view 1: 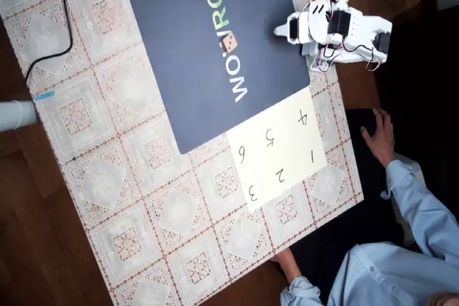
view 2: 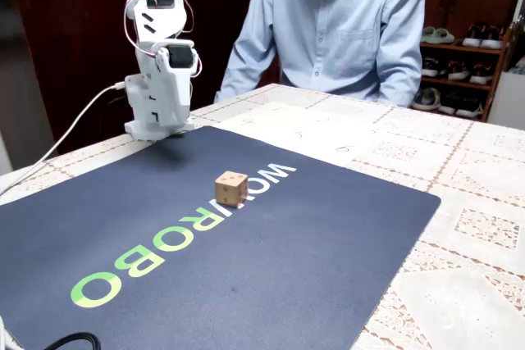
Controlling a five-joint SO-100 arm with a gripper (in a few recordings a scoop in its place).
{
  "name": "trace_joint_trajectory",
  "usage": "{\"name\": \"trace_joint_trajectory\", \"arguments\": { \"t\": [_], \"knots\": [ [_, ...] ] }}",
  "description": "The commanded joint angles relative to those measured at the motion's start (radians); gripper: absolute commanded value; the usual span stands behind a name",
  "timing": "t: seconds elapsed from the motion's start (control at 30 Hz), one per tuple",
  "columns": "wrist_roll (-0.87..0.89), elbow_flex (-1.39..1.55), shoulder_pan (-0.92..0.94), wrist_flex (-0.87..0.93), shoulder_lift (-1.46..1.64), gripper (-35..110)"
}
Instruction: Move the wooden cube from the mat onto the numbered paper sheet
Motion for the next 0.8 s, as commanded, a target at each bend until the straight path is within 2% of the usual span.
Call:
{"name": "trace_joint_trajectory", "arguments": {
  "t": [0.0, 0.17, 0.37, 0.5, 0.67, 0.77],
  "knots": [
    [0.031, -0.190, 0.054, -0.043, -0.236, 19],
    [0.002, -0.403, 0.109, -0.133, -0.615, 24],
    [-0.083, -0.641, 0.081, -0.115, -0.917, 25],
    [-0.078, -0.730, 0.032, -0.092, -1.011, 29],
    [-0.077, -0.727, -0.044, -0.193, -1.032, 30],
    [-0.101, -0.715, -0.110, -0.179, -1.023, 30]
  ]
}}
